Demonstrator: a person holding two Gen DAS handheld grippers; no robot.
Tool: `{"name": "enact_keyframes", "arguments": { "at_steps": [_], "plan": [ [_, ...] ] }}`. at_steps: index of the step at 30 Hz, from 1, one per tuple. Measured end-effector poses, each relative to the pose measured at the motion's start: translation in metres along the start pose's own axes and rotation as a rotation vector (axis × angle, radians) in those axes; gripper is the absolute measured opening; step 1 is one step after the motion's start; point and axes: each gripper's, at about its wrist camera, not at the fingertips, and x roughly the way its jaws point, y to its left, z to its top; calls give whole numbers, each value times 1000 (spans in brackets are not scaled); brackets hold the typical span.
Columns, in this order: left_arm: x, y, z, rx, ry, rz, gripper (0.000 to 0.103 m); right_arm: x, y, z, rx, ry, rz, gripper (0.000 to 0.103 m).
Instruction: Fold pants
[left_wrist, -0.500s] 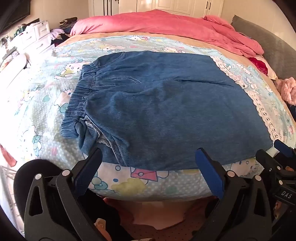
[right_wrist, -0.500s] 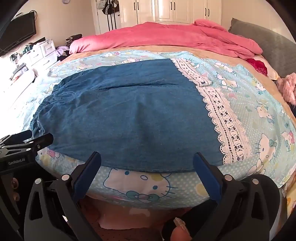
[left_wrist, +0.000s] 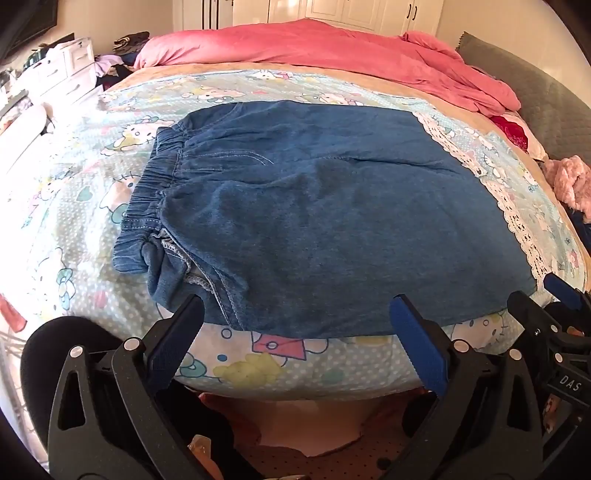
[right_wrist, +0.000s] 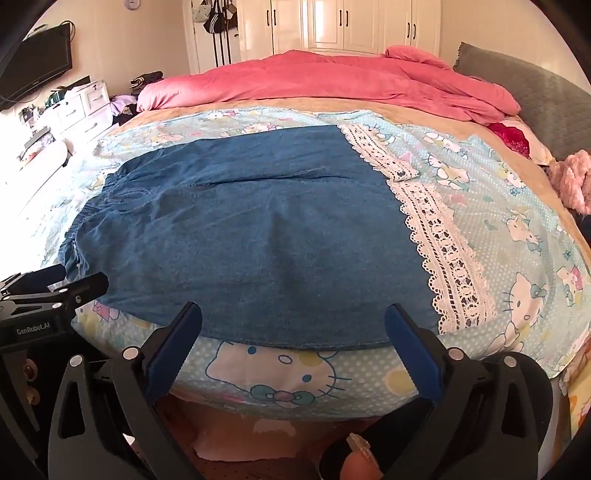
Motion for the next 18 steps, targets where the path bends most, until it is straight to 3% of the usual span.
{"name": "enact_keyframes", "arguments": {
  "at_steps": [18],
  "plan": [
    [1,-2,0,2,1,-8,94,0,4,-2,-5,-7,-9,99]
  ]
}}
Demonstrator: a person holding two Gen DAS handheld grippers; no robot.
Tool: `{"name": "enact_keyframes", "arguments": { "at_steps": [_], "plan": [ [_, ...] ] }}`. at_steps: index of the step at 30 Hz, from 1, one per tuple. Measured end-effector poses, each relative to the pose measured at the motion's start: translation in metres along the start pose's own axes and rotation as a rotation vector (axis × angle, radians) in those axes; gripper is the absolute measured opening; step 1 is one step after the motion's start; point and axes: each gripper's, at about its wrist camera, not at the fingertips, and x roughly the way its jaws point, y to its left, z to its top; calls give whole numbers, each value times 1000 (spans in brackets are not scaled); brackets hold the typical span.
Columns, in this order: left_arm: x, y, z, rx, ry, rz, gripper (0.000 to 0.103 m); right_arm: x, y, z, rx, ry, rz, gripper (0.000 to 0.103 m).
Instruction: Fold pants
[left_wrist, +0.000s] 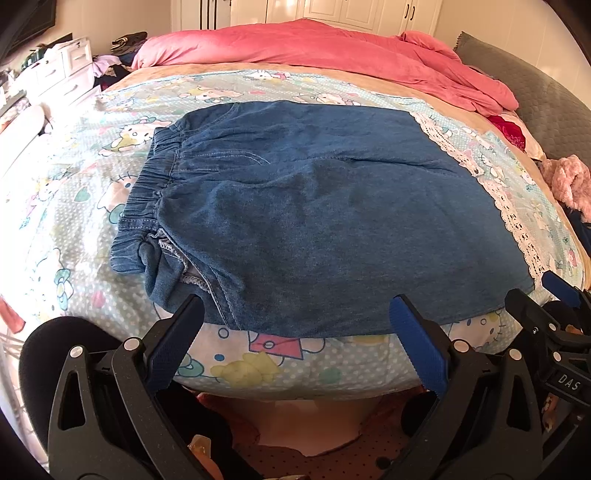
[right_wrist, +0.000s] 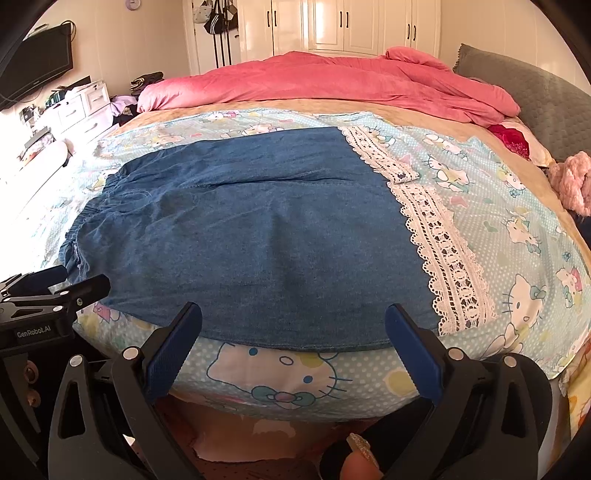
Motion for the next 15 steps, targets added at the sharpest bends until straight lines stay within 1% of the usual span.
{"name": "enact_keyframes", "arguments": {
  "at_steps": [15],
  "plan": [
    [0,0,0,0,0,-1,94,1,0,0,-1,1,-4,99]
  ]
}}
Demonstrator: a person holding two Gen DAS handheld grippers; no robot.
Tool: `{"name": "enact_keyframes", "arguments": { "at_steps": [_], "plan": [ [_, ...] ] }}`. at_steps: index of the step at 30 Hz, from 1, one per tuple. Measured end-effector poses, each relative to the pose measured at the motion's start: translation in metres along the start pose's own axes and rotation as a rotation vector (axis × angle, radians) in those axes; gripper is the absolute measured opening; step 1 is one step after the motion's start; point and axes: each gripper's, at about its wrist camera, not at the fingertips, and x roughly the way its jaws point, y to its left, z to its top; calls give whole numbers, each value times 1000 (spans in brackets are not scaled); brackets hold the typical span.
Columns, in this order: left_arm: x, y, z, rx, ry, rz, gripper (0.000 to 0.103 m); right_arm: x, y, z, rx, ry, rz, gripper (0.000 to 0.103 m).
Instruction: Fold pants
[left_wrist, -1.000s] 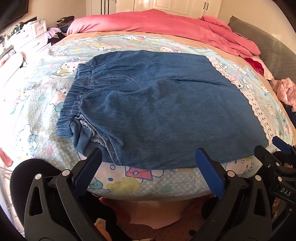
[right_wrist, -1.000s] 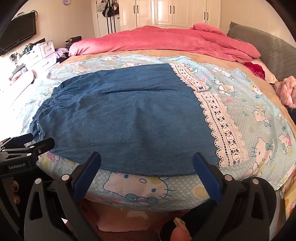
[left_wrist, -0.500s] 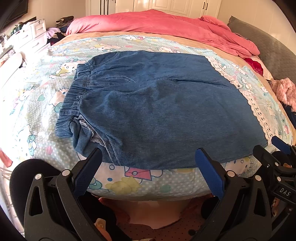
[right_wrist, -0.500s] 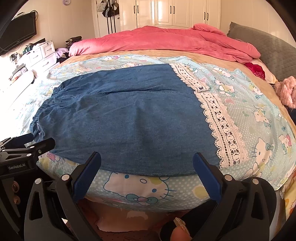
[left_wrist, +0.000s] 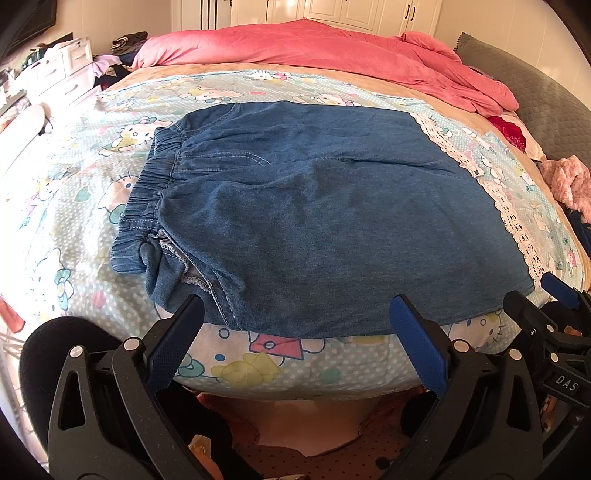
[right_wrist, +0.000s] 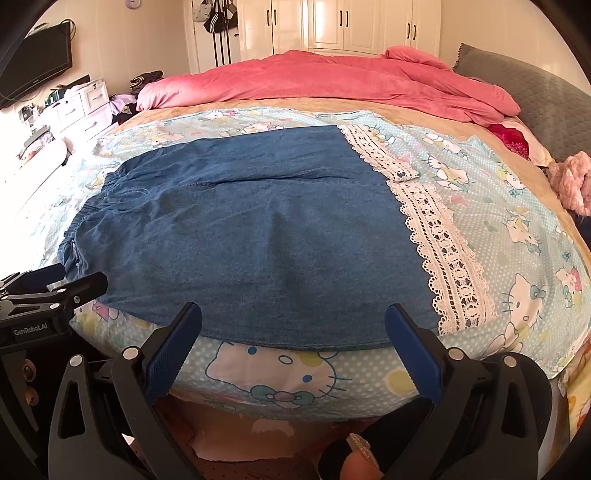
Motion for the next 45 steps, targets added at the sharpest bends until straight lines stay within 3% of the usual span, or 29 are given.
{"name": "enact_keyframes", "arguments": {
  "at_steps": [27,45],
  "plan": [
    [4,3,3,-16,5,-10,94,6,0,5,-5,-2,-6,99],
    [22,46,33,-95,-9,7,94,43,29,55,-114,-16,34,99]
  ]
}}
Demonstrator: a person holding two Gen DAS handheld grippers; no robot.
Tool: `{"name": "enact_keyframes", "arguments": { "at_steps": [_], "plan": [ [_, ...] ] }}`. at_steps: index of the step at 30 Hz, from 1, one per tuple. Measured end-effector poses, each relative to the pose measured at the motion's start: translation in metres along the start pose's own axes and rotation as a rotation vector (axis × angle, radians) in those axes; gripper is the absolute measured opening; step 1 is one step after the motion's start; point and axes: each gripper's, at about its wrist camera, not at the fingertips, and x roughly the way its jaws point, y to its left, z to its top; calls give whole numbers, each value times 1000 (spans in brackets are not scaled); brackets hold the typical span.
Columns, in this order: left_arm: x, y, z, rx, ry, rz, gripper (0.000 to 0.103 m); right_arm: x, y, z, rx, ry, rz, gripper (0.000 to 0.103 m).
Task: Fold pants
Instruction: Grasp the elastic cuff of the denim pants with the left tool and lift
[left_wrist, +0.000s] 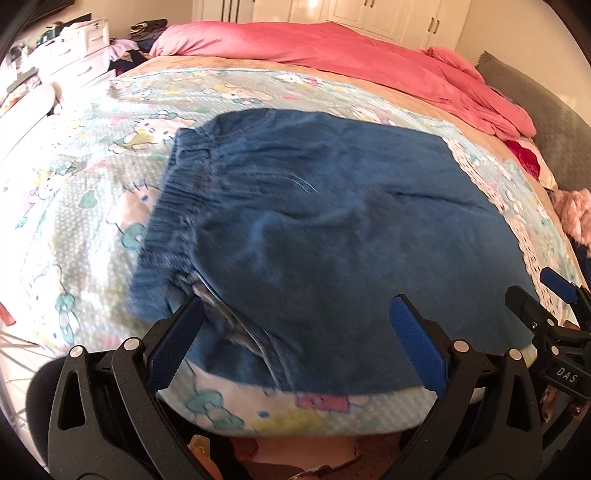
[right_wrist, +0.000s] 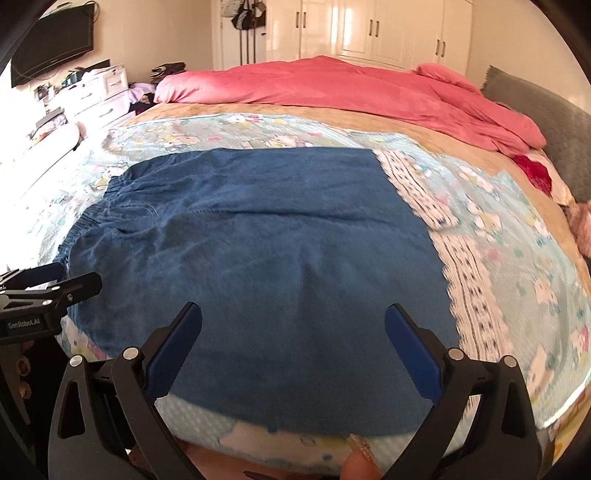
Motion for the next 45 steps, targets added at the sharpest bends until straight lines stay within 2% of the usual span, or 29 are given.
{"name": "enact_keyframes", "arguments": {
  "at_steps": [11,18,23,27,30,40,44,45],
  "plan": [
    [14,37,57,-51,-39,42,94,39,16,55,-48,28,71,99],
    [27,68,90,-111,-37,72,94,61,30,91,-110,-1,58,99],
    [42,88,108,-141,-5,95,94,80,41,116,-168,-9,60,99],
    [55,99,123,-138,-1,120,94,101,50,136,-199,10,69,99],
    [66,109,132,-141,6,135,94,119,53,150,-190,47,121,99],
    [107,117,161,-54,58,112,94,187,55,189,-137,170,171,99],
    [119,114,160,-32,82,79,94,199,60,195,-165,168,158,99],
    [120,112,159,-19,79,61,88,202,62,196,-179,168,158,99]
  ]
}}
